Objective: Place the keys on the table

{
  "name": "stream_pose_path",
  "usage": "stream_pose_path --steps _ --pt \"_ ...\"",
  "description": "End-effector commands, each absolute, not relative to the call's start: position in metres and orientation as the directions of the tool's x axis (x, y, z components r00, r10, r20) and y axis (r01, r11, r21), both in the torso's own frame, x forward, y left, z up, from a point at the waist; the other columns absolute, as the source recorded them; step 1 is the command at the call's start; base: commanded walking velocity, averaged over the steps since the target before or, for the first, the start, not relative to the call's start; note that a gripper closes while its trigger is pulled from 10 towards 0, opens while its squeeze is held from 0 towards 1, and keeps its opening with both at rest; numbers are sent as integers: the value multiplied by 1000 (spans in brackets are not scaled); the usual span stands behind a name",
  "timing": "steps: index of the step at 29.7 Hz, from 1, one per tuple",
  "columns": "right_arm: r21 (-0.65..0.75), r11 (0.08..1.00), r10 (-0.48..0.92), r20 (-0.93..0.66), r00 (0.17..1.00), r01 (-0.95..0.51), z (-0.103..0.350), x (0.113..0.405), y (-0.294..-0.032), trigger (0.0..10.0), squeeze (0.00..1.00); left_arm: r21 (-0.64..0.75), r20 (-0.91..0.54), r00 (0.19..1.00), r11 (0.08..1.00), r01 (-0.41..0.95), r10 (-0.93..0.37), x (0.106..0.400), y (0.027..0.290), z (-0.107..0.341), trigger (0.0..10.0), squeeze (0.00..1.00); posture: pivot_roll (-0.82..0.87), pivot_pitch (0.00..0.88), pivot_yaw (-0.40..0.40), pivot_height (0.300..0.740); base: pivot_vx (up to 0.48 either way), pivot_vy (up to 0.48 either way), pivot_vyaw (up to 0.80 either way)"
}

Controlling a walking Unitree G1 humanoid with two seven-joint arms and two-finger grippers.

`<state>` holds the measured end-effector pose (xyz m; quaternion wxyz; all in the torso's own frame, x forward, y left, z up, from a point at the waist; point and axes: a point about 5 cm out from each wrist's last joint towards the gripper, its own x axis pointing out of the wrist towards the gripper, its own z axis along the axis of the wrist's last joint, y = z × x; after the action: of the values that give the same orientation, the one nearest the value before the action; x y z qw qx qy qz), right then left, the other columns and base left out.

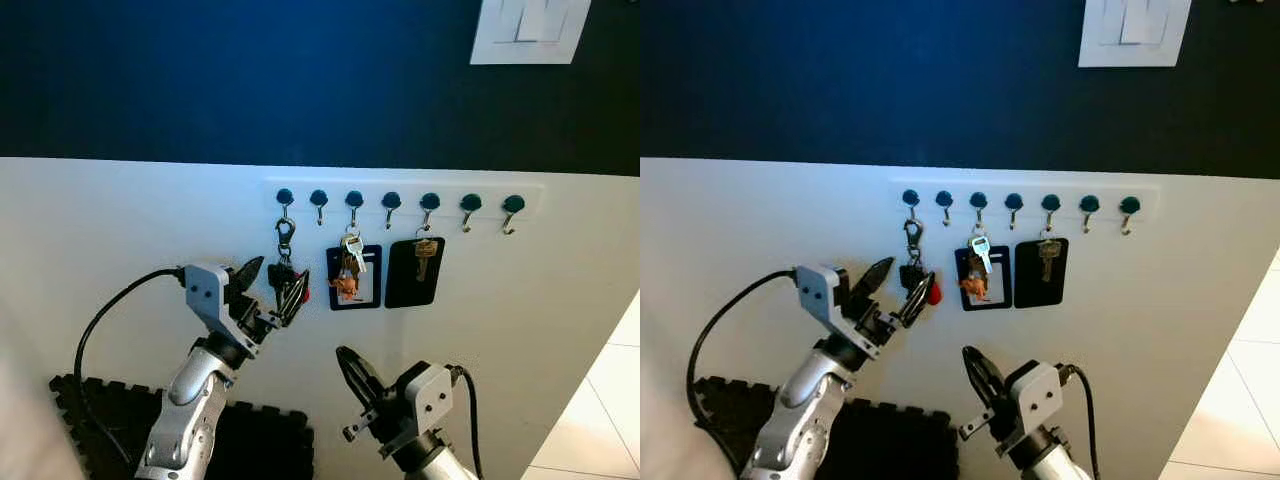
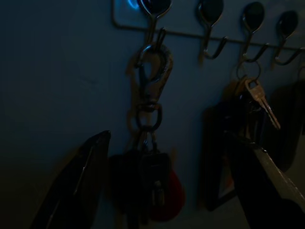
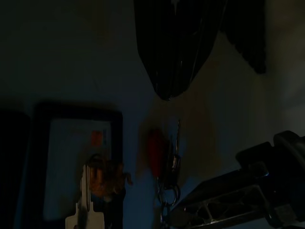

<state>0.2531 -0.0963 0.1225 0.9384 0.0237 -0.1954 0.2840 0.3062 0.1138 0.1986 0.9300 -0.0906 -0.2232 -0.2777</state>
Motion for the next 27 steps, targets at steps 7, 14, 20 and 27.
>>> stream_pose_path --steps 7,14,20,27 --pt "-65 835 528 373 763 -546 123 253 -93 10000 0 -28 462 776 868 497 -430 307 115 196 8549 0 30 47 37 740 0 0 0" --pt "-68 838 525 373 765 -541 123 254 -94 10000 0 -28 467 774 869 495 -426 306 112 195 314 0 31 46 39 740 0 0 0" --pt "-70 839 525 370 766 -540 123 254 -94 10000 0 -33 473 772 867 498 -425 305 108 195 0 0 31 47 38 740 0 0 0" --pt "-70 840 524 368 768 -539 122 254 -95 10000 0 -32 462 758 845 533 -461 302 103 193 4863 0 31 48 37 740 0 0 0"
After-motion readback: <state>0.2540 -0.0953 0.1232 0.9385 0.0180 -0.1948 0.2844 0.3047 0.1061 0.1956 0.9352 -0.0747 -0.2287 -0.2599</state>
